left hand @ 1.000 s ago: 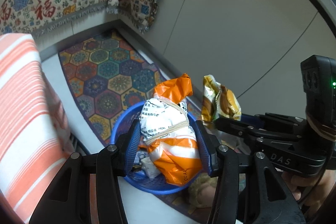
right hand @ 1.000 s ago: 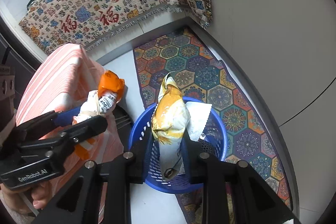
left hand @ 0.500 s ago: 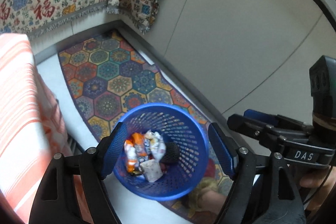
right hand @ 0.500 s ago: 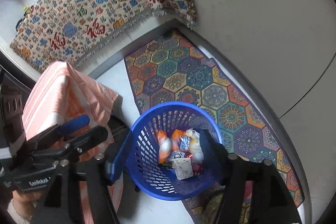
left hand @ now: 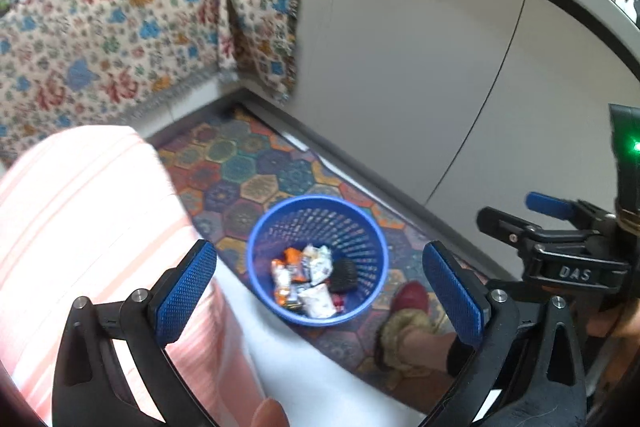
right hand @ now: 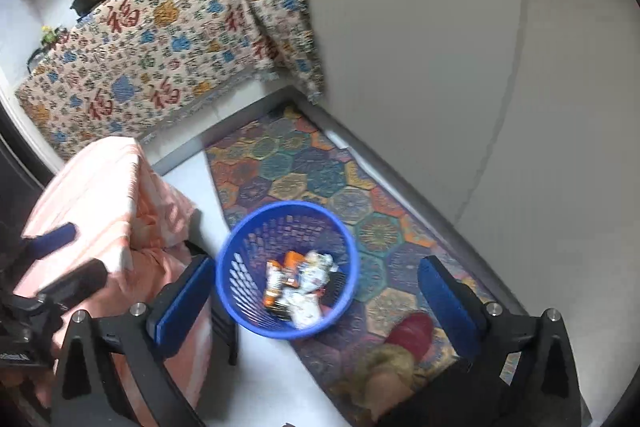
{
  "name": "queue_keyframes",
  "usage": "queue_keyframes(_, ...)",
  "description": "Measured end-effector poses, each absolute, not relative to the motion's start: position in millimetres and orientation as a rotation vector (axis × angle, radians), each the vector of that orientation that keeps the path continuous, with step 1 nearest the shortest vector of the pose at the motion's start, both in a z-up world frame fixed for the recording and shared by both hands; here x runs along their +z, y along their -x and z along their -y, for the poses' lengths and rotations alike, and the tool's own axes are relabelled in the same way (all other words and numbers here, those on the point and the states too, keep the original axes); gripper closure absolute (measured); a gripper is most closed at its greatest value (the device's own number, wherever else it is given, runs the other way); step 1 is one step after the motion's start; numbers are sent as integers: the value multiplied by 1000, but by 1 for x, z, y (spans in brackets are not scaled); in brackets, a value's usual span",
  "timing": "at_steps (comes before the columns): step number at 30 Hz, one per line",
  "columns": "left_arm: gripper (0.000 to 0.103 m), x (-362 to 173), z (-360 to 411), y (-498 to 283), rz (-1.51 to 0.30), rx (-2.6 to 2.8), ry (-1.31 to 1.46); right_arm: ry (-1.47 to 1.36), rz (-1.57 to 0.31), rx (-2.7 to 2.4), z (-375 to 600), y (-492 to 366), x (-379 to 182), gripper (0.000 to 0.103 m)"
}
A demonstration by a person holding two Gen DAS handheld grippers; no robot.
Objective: Collect trash
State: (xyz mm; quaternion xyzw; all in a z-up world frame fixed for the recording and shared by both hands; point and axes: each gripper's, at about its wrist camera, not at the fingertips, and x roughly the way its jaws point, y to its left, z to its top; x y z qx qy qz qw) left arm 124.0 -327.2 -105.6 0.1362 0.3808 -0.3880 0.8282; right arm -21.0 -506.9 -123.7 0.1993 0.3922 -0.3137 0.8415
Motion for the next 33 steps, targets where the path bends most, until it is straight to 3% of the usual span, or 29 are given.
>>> queue_keyframes(13,0,-83,308,-100,-776,-709,-296,-286,-832,-654,443,53,-78,0)
queue_keyframes(33,0,-75,285,-103,-804,-634,-275,-264,-861,-590,402,45,-66,0)
